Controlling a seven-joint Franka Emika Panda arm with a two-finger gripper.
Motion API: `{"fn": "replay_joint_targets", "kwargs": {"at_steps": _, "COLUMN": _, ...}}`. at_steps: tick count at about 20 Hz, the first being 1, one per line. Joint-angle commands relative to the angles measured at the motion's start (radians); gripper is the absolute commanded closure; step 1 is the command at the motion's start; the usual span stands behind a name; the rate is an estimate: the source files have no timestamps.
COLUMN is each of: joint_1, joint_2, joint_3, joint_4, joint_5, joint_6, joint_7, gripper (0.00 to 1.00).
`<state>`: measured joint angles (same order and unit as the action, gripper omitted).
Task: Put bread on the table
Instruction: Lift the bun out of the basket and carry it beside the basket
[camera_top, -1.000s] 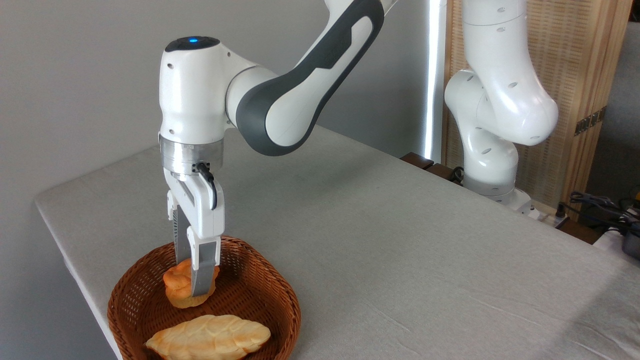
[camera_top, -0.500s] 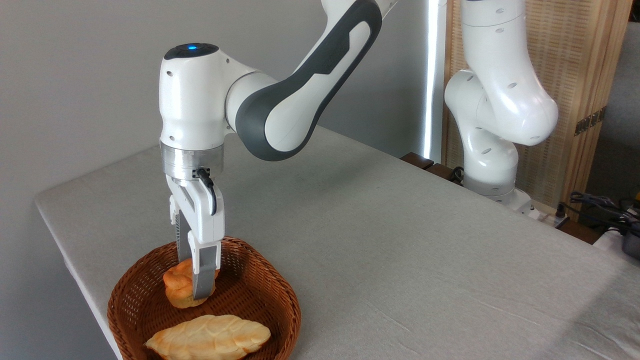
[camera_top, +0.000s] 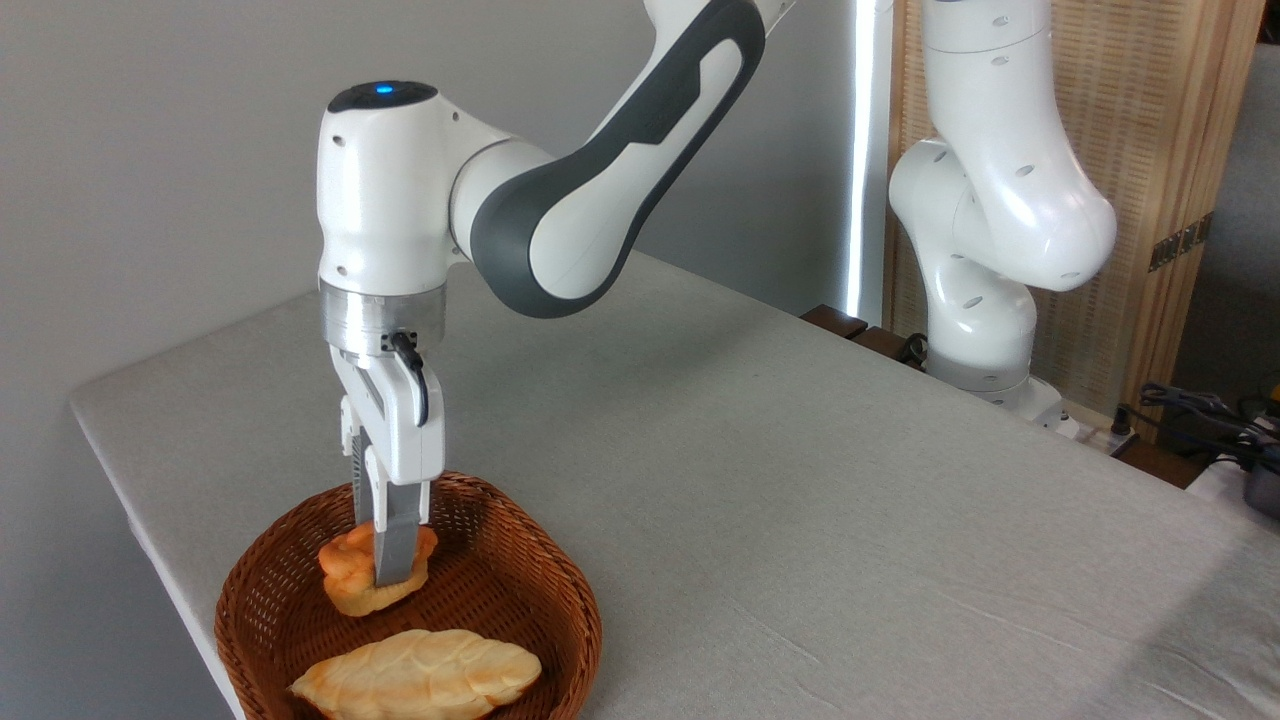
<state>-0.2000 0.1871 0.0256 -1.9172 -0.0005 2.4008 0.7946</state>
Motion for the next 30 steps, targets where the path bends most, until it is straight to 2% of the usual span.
{"fn": "replay_joint_targets", "kwargs": {"at_steps": 1, "joint_1": 0.008, "joint_2": -0.078, "joint_3": 0.022, "joint_4": 0.006, "joint_5": -0.076, "joint_6": -0.022, "joint_7": 0.020, "gripper": 0.56}}
{"fn": "replay_joint_targets", "kwargs": {"at_steps": 4, "joint_1": 0.007, "joint_2": -0.150, "joint_3": 0.051, "joint_4": 0.006, "joint_5": -0.093, "joint_6": -0.124, "joint_7": 0.023, "gripper": 0.56}}
{"fn": "replay_joint_targets", "kwargs": {"at_steps": 8, "joint_1": 0.007, "joint_2": -0.207, "joint_3": 0.051, "joint_4": 0.003, "joint_5": -0.093, "joint_6": -0.227, "joint_7": 0.023, "gripper": 0.55}}
{"fn": "replay_joint_targets", "kwargs": {"at_steps": 13, "joint_1": 0.007, "joint_2": -0.290, "joint_3": 0.051, "joint_4": -0.014, "joint_5": -0.093, "joint_6": -0.452, "joint_7": 0.021, "gripper": 0.53}}
{"fn": "replay_joint_targets", "kwargs": {"at_steps": 15, "joint_1": 0.005, "joint_2": -0.313, "joint_3": 0.051, "joint_4": -0.038, "joint_5": -0.093, "joint_6": -0.486, "joint_7": 0.021, "gripper": 0.53}}
{"fn": "replay_joint_targets", "kwargs": {"at_steps": 20, "joint_1": -0.007, "joint_2": -0.363, "joint_3": 0.048, "joint_4": -0.149, "joint_5": -0.093, "joint_6": -0.486, "joint_7": 0.023, "gripper": 0.52}}
{"fn": "replay_joint_targets", "kwargs": {"at_steps": 22, "joint_1": -0.033, "joint_2": -0.365, "joint_3": 0.043, "joint_4": -0.190, "joint_5": -0.090, "joint_6": -0.468, "joint_7": 0.031, "gripper": 0.44}}
{"fn": "replay_joint_targets", "kwargs": {"at_steps": 24, "joint_1": -0.054, "joint_2": -0.356, "joint_3": 0.043, "joint_4": -0.218, "joint_5": -0.089, "joint_6": -0.419, "joint_7": 0.031, "gripper": 0.43}}
{"fn": "replay_joint_targets", "kwargs": {"at_steps": 26, "joint_1": -0.065, "joint_2": -0.336, "joint_3": 0.042, "joint_4": -0.239, "joint_5": -0.087, "joint_6": -0.369, "joint_7": 0.031, "gripper": 0.38}}
{"fn": "replay_joint_targets", "kwargs": {"at_steps": 29, "joint_1": -0.073, "joint_2": -0.302, "joint_3": 0.040, "joint_4": -0.240, "joint_5": -0.085, "joint_6": -0.329, "joint_7": 0.029, "gripper": 0.36}}
{"fn": "replay_joint_targets", "kwargs": {"at_steps": 30, "joint_1": -0.073, "joint_2": -0.293, "joint_3": 0.037, "joint_4": -0.240, "joint_5": -0.084, "joint_6": -0.316, "joint_7": 0.029, "gripper": 0.23}}
